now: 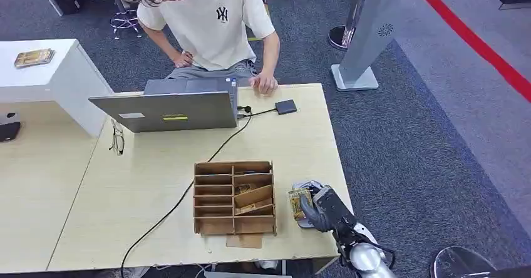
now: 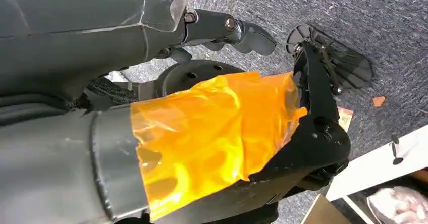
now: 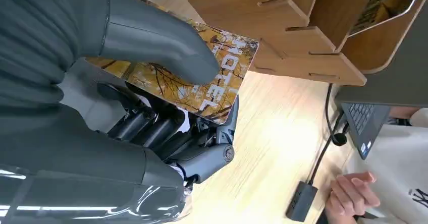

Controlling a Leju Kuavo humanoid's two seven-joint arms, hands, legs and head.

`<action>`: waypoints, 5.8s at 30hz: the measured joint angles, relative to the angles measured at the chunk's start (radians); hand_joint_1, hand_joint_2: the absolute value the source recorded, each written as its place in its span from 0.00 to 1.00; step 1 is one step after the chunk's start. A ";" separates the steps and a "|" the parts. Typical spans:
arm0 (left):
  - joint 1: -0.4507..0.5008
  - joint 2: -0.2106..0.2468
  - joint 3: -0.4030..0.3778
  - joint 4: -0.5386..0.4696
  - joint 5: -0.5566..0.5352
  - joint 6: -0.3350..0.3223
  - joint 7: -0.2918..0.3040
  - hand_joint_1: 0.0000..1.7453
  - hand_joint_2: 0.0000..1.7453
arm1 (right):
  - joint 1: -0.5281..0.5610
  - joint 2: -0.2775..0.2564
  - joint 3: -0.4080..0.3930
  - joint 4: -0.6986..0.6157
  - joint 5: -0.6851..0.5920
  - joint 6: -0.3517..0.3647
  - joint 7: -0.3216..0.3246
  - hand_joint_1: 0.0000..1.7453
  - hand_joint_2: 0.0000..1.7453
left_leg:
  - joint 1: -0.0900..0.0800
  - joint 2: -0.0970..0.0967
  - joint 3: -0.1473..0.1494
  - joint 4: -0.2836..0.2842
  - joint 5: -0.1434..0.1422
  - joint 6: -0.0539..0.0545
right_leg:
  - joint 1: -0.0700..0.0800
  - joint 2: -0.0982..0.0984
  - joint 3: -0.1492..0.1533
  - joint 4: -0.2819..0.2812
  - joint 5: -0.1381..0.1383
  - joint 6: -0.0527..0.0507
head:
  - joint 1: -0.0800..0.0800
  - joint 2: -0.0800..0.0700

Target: Pass the card to the sensor for recognition and then transmit it.

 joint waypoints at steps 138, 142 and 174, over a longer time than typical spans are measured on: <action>0.081 0.003 -0.089 -0.080 0.083 -0.037 0.062 0.00 0.00 | -0.105 0.048 -0.072 0.223 0.112 -0.101 -0.078 1.00 1.00 | 0.000 0.001 0.006 0.000 -0.001 0.002 | 0.000 0.001 0.006 -0.002 0.000 0.001 | 0.000 0.000; 0.089 0.005 -0.084 -0.085 0.109 -0.046 0.063 0.00 0.00 | -0.108 0.048 -0.072 0.227 0.111 -0.100 -0.080 1.00 1.00 | 0.000 0.001 0.006 0.000 -0.001 0.002 | 0.000 0.001 0.006 -0.002 0.000 0.001 | 0.000 0.000; 0.062 0.001 -0.117 -0.100 0.022 0.144 -0.032 0.00 0.00 | -0.030 0.068 -0.072 0.060 -0.017 0.014 -0.082 1.00 1.00 | 0.000 0.000 0.001 0.000 -0.002 0.002 | 0.000 0.000 0.002 -0.001 0.000 0.001 | 0.000 0.000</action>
